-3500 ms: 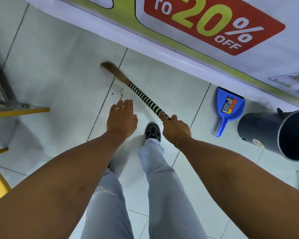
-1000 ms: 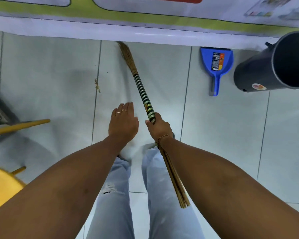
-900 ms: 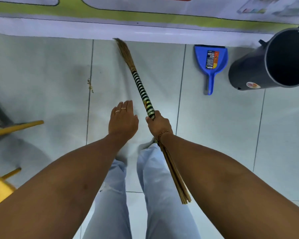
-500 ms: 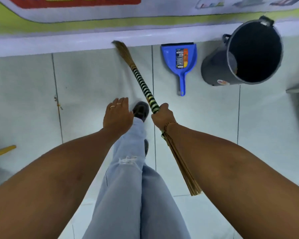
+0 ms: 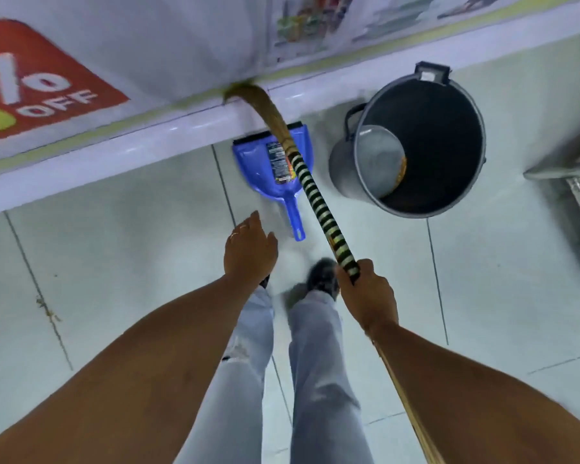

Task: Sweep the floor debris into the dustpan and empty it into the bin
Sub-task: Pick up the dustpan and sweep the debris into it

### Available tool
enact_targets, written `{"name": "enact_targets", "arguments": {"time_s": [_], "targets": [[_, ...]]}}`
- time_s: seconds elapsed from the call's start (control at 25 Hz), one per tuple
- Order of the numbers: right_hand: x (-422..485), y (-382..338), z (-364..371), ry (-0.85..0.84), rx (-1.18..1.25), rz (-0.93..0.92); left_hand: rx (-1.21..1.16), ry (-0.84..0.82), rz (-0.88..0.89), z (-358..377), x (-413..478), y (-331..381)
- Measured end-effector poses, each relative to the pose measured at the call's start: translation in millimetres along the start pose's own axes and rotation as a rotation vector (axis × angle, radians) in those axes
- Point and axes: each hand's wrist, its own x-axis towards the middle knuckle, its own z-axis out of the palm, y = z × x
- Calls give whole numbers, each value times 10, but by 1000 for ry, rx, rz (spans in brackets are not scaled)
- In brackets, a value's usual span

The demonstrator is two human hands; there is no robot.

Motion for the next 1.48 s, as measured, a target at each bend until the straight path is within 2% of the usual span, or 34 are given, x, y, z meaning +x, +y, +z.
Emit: {"name": "enact_targets", "arguments": {"time_s": [0.2, 0.36, 0.52, 0.68, 0.84, 1.12, 1.2, 1.32, 1.44, 1.48], "targets": [[756, 467, 324, -13, 58, 62, -223, -63, -255, 966, 788, 395], [1556, 536, 843, -28, 102, 31, -423, 28, -458, 1712, 1542, 470], [2073, 560, 1195, -14, 60, -1, -457, 160, -503, 2107, 2025, 364], [2225, 515, 1273, -8, 76, -5, -503, 212, -546, 2074, 2120, 356], [1786, 349, 1091, 24, 100, -15, -514, 308, -524, 1641, 1623, 401], [423, -17, 733, -11, 55, -45, -643, 372, -742, 613, 334, 55], [29, -137, 689, -35, -26, -14, -627, 338, -685, 387, -42, -68], [-475, -260, 829, 39, -109, -110, -573, 336, -572, 167, -495, -337], [-743, -260, 1069, 70, -81, -156, -384, 388, -423, 135, -800, -644], [-857, -232, 1161, 69, -68, -165, -262, 454, -370, 166, -929, -804]]}}
